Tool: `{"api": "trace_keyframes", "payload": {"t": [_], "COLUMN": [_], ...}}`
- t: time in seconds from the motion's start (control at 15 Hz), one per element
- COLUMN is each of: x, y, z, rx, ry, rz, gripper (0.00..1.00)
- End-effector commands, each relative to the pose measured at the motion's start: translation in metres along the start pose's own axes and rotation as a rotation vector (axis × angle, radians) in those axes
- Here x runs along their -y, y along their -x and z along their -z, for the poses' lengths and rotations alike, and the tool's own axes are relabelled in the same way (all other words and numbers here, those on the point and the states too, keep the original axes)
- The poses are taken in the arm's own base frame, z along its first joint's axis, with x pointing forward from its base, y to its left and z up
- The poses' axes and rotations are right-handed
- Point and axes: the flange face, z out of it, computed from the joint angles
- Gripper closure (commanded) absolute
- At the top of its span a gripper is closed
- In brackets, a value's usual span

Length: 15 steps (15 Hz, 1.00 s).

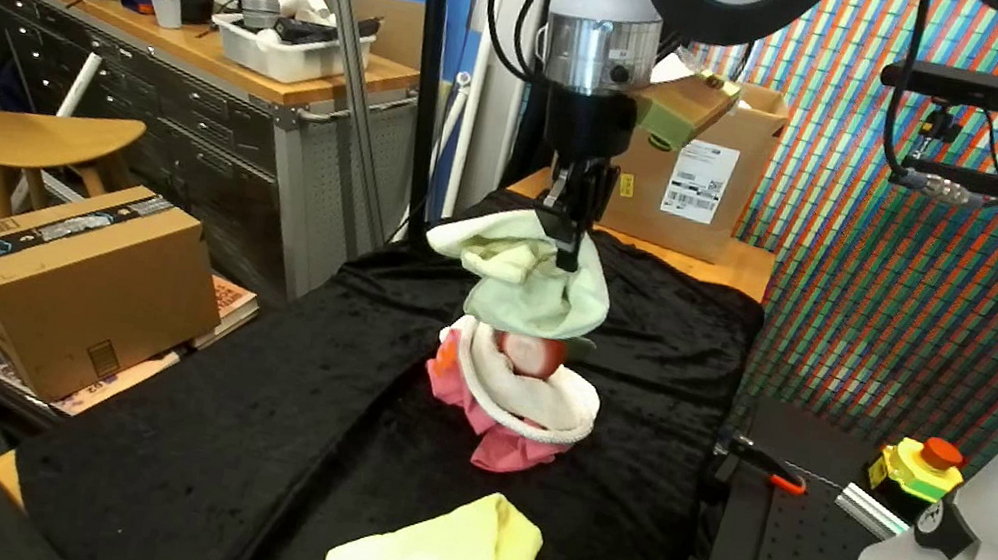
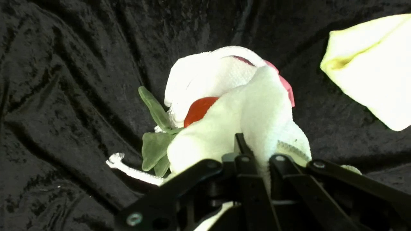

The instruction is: Put all the objects together at the center of the table

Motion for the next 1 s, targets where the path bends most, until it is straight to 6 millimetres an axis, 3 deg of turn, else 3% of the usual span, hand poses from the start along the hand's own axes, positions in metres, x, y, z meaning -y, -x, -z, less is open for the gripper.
{"api": "trace_keyframes", "payload": {"t": [0.0,0.27,0.47,0.93], "x": [0.015,0.022,0.012,-0.053], "y": [-0.003,-0.017,-0.037,-0.065], "z": [-0.031,-0.074,-0.098,-0.13], "rx": [0.032,0.049,0.029,0.042], "ry": [0.009,0.06,0.114,0.221], "rz": [0.044,0.004,-0.079,-0.317], "gripper": [0.94,0.94,0.94,0.94]}}
